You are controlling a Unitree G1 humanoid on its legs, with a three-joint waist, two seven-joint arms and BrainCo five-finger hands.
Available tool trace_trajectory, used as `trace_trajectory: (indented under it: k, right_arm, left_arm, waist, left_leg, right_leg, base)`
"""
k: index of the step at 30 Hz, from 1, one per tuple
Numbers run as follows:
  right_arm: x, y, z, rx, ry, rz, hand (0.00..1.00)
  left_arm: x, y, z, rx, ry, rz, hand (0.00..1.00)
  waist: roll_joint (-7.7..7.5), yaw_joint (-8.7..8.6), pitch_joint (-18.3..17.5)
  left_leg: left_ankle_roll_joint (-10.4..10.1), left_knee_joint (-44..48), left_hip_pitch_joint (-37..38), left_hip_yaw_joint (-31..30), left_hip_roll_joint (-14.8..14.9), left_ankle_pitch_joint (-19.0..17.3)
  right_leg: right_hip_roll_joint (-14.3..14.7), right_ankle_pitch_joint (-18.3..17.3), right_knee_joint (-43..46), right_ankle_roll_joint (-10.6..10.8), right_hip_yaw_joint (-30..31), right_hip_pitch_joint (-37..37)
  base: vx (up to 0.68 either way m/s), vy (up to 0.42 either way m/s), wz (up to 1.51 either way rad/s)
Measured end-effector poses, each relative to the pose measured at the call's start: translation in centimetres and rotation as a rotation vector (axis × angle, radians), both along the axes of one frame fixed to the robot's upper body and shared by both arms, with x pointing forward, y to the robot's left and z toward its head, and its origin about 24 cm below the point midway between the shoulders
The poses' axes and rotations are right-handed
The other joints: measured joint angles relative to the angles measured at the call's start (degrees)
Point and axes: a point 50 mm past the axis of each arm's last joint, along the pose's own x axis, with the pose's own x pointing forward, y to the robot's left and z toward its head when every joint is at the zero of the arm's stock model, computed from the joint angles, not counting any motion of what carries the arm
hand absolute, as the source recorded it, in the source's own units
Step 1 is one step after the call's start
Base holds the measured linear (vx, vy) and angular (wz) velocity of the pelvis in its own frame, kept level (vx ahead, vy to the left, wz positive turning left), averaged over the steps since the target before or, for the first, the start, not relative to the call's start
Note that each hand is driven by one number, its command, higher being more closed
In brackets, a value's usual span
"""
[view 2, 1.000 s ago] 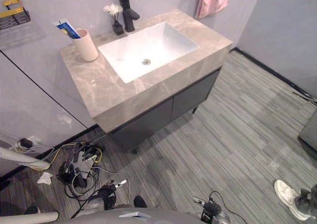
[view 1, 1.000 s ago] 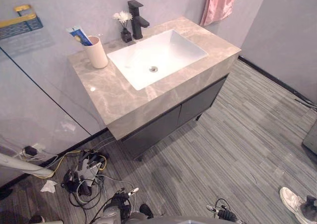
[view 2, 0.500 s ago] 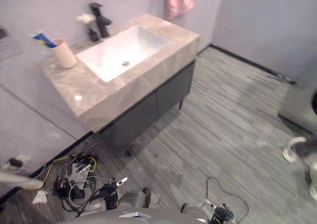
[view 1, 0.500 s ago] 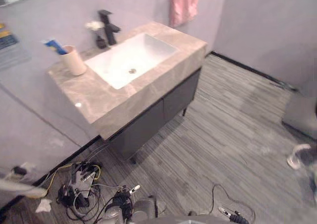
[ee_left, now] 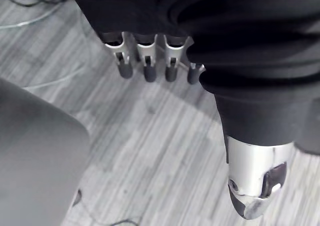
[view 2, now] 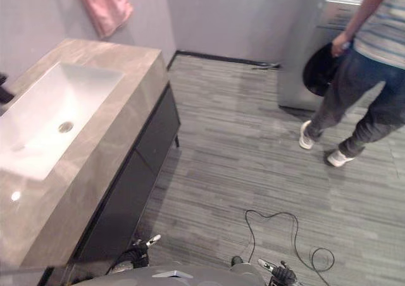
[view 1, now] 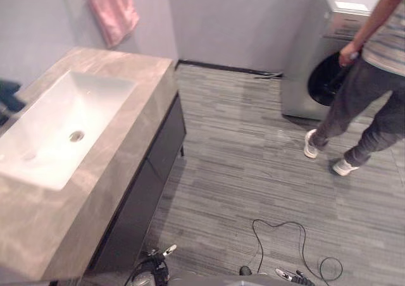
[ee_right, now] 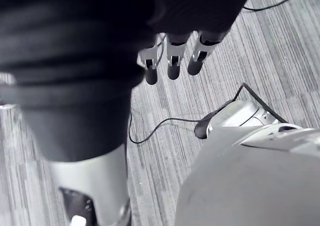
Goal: Organize washtable
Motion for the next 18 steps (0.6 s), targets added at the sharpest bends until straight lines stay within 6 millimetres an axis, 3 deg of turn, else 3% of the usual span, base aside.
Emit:
trace_trajectory:
  k: [1,2,3,4,5,6,7,8,9,10,11,12,13,14,18]
  right_arm:
    - [0.2,-0.1,0.1,-0.003,-0.007,0.001,0.00]
    - [1.0,-0.1,0.3,-0.010,-0.036,0.018,0.00]
    - [1.4,0.1,0.3,-0.008,-0.046,0.026,0.00]
    - [2.2,0.5,0.3,-0.001,-0.057,0.043,0.00]
    - [3.0,1.5,0.2,0.028,-0.063,0.043,0.00]
    - [3.2,1.4,0.3,0.026,-0.071,0.045,0.00]
    - [4.3,2.7,0.3,0.052,-0.106,0.047,0.00]
    - [4.8,2.8,0.5,0.055,-0.129,0.064,0.00]
    - [4.7,2.4,0.5,0.050,-0.131,0.047,0.00]
    - [4.0,2.0,0.4,0.044,-0.115,0.006,0.00]
    - [3.4,1.9,0.3,0.047,-0.100,-0.022,0.00]
    - [3.0,1.9,0.2,0.051,-0.092,-0.035,0.00]
    - [2.7,1.9,0.1,0.054,-0.088,-0.056,0.00]
    - [1.4,1.3,0.0,0.038,-0.050,-0.067,0.00]
    - [-0.6,1.1,-0.3,0.038,0.004,-0.107,0.00]
  left_arm:
    - [0.0,-0.1,0.0,0.001,0.001,-0.009,0.00]
    - [-0.3,-0.2,-0.1,0.003,0.016,-0.018,0.00]
    - [-0.2,-0.1,-0.2,0.004,0.021,-0.020,0.00]
    - [0.3,0.3,0.0,0.020,0.006,-0.047,0.00]
    - [0.6,1.0,0.2,0.040,-0.006,-0.062,0.00]
    - [0.6,0.6,0.2,0.033,-0.007,-0.081,0.00]
    - [0.1,1.3,0.1,0.055,0.018,-0.089,0.00]
    - [0.1,1.0,0.0,0.045,0.024,-0.089,0.00]
    - [0.1,0.7,0.0,0.036,0.025,-0.094,0.00]
    - [0.0,0.3,-0.1,0.023,0.027,-0.101,0.00]
    - [-0.3,0.4,-0.1,0.024,0.034,-0.103,0.00]
    - [-0.3,0.8,-0.1,0.032,0.036,-0.103,0.00]
    - [-0.1,1.0,0.0,0.038,0.034,-0.103,0.00]
    - [-0.5,0.7,-0.2,0.027,0.043,-0.103,0.00]
    - [-0.4,0.6,-0.2,0.022,0.040,-0.103,0.00]
  waist:
    - [0.41,-0.47,-0.2]
    - [0.98,-0.63,-0.1]
    - [0.55,-0.40,0.4]
    - [-1.98,-0.32,1.7]
    - [-2.74,0.37,1.2]
    - [-1.83,0.06,1.1]
    - [-3.52,0.42,2.0]
    - [-3.24,0.41,2.5]
    - [-2.73,0.51,2.8]
    - [-1.72,0.21,2.7]
    - [-2.32,-0.28,2.6]
    - [-3.02,-0.44,2.6]
    - [-3.71,-0.25,2.7]
    - [-2.49,-0.21,2.4]
    - [-1.76,-0.83,2.1]
  left_leg:
    - [0.0,0.3,0.1,1.8,0.5,0.0]
    - [-1.9,5.2,-1.2,7.1,1.6,1.3]
    - [-1.5,11.4,-3.8,8.4,1.9,3.5]
    - [1.2,16.6,-8.7,7.6,1.4,0.1]
    - [5.2,-3.0,-6.8,6.1,1.3,-1.1]
    - [1.5,-14.0,-4.9,7.1,5.5,9.4]
    - [-1.6,-17.6,-2.8,13.3,7.0,17.8]
    - [-1.2,-17.1,-1.5,17.8,7.6,16.7]
    - [-1.3,-17.4,-0.3,19.9,8.1,16.3]
    - [-1.9,-17.3,1.0,23.6,9.2,15.3]
    - [-2.9,-16.6,1.9,25.8,9.8,14.3]
    - [-3.6,-16.0,2.1,26.7,9.8,13.6]
    - [-4.7,-15.3,2.7,28.1,11.0,12.5]
    - [-5.6,-15.2,3.1,26.6,13.3,12.7]
    - [-6.8,-11.7,3.0,27.6,17.3,12.8]
  right_leg:
    - [0.6,0.5,1.0,-0.8,-1.9,-1.0]
    - [0.8,4.0,3.1,-4.3,-9.0,-2.3]
    - [-0.7,5.6,3.6,-5.7,-12.2,-2.5]
    - [-3.5,7.0,3.0,-5.5,-16.1,-2.5]
    - [-7.2,3.9,4.4,-4.6,-27.3,-3.1]
    - [-8.0,1.0,7.8,-3.3,-34.8,-3.3]
    - [-12.6,-5.0,13.4,-2.4,-41.6,-3.8]
    - [-14.2,-6.8,14.2,-3.8,-48.6,-3.4]
    - [-14.9,-7.6,15.0,-4.1,-51.1,-3.0]
    - [-16.6,-7.8,15.8,-3.4,-53.5,-2.5]
    - [-17.5,-6.7,14.1,-1.3,-52.3,-1.4]
    - [-17.7,-5.5,11.4,0.2,-50.4,-0.5]
    - [-16.0,-3.5,8.4,-0.2,-48.8,0.0]
    - [-10.1,-1.1,0.1,-0.8,-47.3,2.8]
    - [-5.2,0.2,-4.4,-2.2,-44.8,3.8]
  base:
    - [0.19,0.092,-1.92]
    - [0.06,0.086,-1.71]
    - [-0.11,-0.034,-1.94]
    - [-0.85,-0.550,-1.74]
    - [-1.07,-0.836,-1.76]
    - [-1.10,-0.887,-2.16]
    - [-0.44,-0.488,-2.16]
    - [-0.20,-0.156,-2.15]
    - [-0.06,0.039,-1.88]
    - [-0.01,0.109,-1.65]
    - [0.01,0.074,-1.46]
    - [-0.01,-0.042,-1.21]
    - [0.04,-0.207,-1.18]
    - [0.04,-0.243,-1.01]
    - [0.09,-0.211,-0.51]
